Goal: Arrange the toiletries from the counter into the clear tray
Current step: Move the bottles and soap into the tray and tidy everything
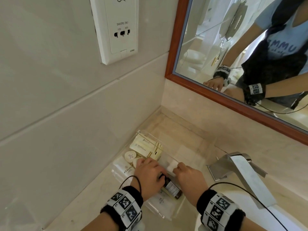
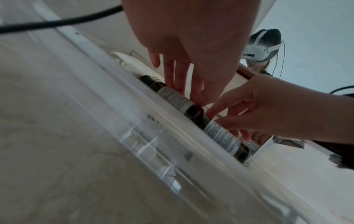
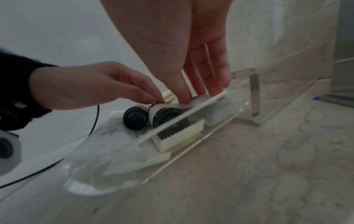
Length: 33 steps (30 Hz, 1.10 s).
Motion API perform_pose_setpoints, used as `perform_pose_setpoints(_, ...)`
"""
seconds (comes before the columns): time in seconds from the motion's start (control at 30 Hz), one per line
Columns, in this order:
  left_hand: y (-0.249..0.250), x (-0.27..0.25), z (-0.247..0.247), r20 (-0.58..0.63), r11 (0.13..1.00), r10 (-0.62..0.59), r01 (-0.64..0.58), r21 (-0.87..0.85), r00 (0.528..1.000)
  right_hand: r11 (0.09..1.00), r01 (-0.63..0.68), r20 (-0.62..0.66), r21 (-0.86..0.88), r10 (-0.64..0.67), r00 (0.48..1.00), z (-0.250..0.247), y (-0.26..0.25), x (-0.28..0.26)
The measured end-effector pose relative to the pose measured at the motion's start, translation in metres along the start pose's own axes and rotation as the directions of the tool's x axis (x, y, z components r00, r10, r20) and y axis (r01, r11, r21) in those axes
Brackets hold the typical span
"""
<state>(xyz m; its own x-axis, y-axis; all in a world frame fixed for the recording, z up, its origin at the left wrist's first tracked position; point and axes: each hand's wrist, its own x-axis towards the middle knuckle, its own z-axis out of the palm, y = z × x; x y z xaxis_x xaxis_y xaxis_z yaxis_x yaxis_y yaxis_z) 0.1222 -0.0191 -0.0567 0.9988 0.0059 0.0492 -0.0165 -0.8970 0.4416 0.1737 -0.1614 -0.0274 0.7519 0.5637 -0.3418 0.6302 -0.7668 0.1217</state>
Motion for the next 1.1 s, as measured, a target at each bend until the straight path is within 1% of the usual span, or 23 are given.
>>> perform_pose_setpoints(0.07, -0.002, 0.000, -0.001, 0.015, 1.000, -0.027, 0.027, 0.008, 1.000, 0.996, -0.024, -0.018, 0.081, 0.025, 1.000, 0.007, -0.001, 0.002)
perform_pose_setpoints(0.1, -0.004, 0.000, -0.001, 0.015, 0.999, -0.039, 0.039, 0.008, 0.999, 0.998, -0.014, -0.053, 0.065, 0.017, 0.998, 0.004, -0.004, -0.001)
perform_pose_setpoints(0.17, -0.006, -0.001, -0.002, 0.021, 0.999, -0.047, 0.047, 0.024, 0.999, 1.000, 0.030, 0.000, 0.006, -0.030, 1.000, -0.004, -0.005, -0.006)
perform_pose_setpoints(0.2, -0.007, -0.001, -0.002, 0.033, 0.998, -0.044, 0.042, 0.043, 0.998, 1.000, 0.023, 0.035, 0.014, -0.023, 0.999, -0.007, -0.005, -0.006)
perform_pose_setpoints(0.23, -0.007, -0.001, -0.003, 0.042, 0.998, -0.046, 0.044, 0.048, 0.998, 1.000, 0.020, 0.027, 0.006, -0.020, 0.999, -0.009, -0.004, -0.005)
perform_pose_setpoints(0.27, -0.007, -0.001, -0.004, 0.040, 0.998, -0.057, 0.055, 0.041, 0.998, 0.999, -0.012, 0.051, 0.040, 0.010, 0.999, -0.016, -0.004, -0.005)
perform_pose_setpoints(0.3, -0.007, 0.000, -0.006, 0.021, 0.997, -0.074, 0.073, 0.030, 0.997, 0.997, -0.024, 0.008, 0.071, 0.023, 1.000, -0.017, -0.004, -0.004)
perform_pose_setpoints(0.33, -0.008, 0.000, -0.008, -0.016, 0.995, -0.100, 0.100, 0.013, 0.995, 0.998, -0.022, 0.006, 0.065, 0.022, 1.000, -0.019, -0.005, -0.003)
perform_pose_setpoints(0.37, -0.009, 0.001, -0.011, -0.071, 0.992, -0.129, 0.128, -0.007, 0.989, 0.994, 0.017, 0.020, 0.103, -0.019, 1.000, -0.017, -0.005, -0.001)
perform_pose_setpoints(0.4, -0.010, 0.003, -0.015, -0.123, 0.987, -0.160, 0.159, -0.019, 0.980, 0.996, 0.043, -0.006, 0.076, -0.043, 0.999, -0.011, -0.005, 0.000)
perform_pose_setpoints(0.43, -0.013, 0.004, -0.019, -0.150, 0.981, -0.195, 0.195, -0.015, 0.969, 0.994, 0.080, -0.003, 0.075, -0.080, 0.997, -0.006, -0.004, 0.000)
perform_pose_setpoints(0.47, -0.016, 0.006, -0.023, -0.154, 0.973, -0.230, 0.232, -0.002, 0.961, 0.992, 0.071, 0.037, 0.107, -0.075, 0.997, -0.008, -0.004, -0.002)
perform_pose_setpoints(0.53, -0.026, 0.009, -0.029, -0.139, 0.953, -0.291, 0.299, 0.040, 0.947, 0.990, 0.071, 0.007, 0.122, -0.072, 0.997, -0.001, -0.003, 0.000)
perform_pose_setpoints(0.57, -0.031, 0.010, -0.031, -0.133, 0.943, -0.317, 0.327, 0.059, 0.939, 0.983, 0.072, -0.023, 0.169, -0.069, 0.997, 0.001, -0.003, 0.002)
perform_pose_setpoints(0.6, -0.036, 0.011, -0.032, -0.131, 0.934, -0.340, 0.351, 0.072, 0.931, 0.978, 0.068, -0.020, 0.196, -0.065, 0.998, -0.001, -0.005, 0.002)
perform_pose_setpoints(0.63, -0.039, 0.013, -0.033, -0.130, 0.926, -0.358, 0.369, 0.077, 0.925, 0.971, 0.088, -0.063, 0.222, -0.076, 0.995, -0.002, -0.007, 0.003)
perform_pose_setpoints(0.67, -0.042, 0.015, -0.033, -0.129, 0.920, -0.372, 0.383, 0.079, 0.919, 0.961, 0.108, -0.061, 0.255, -0.095, 0.994, -0.003, -0.009, 0.004)
perform_pose_setpoints(0.7, -0.044, 0.018, -0.033, -0.123, 0.917, -0.380, 0.391, 0.082, 0.917, 0.950, 0.138, -0.036, 0.279, -0.134, 0.990, -0.002, -0.011, 0.006)
perform_pose_setpoints(0.73, -0.045, 0.021, -0.034, -0.119, 0.916, -0.382, 0.392, 0.085, 0.917, 0.947, 0.142, 0.047, 0.288, -0.161, 0.986, -0.003, -0.012, 0.006)
perform_pose_setpoints(0.77, -0.046, 0.025, -0.034, -0.115, 0.916, -0.381, 0.392, 0.089, 0.917, 0.944, 0.153, 0.073, 0.294, -0.182, 0.981, -0.003, -0.012, 0.006)
perform_pose_setpoints(0.93, -0.052, 0.040, -0.036, -0.103, 0.915, -0.374, 0.385, 0.119, 0.922, 0.932, 0.155, 0.093, 0.327, -0.194, 0.976, -0.005, -0.010, 0.002)
perform_pose_setpoints(1.0, -0.053, 0.041, -0.038, -0.117, 0.919, -0.372, 0.383, 0.096, 0.921, 0.929, 0.179, 0.083, 0.325, -0.217, 0.973, -0.007, -0.008, 0.001)
perform_pose_setpoints(1.1, -0.054, 0.035, -0.040, -0.126, 0.928, -0.349, 0.361, 0.090, 0.929, 0.917, 0.257, 0.048, 0.305, -0.284, 0.958, -0.014, -0.008, -0.003)
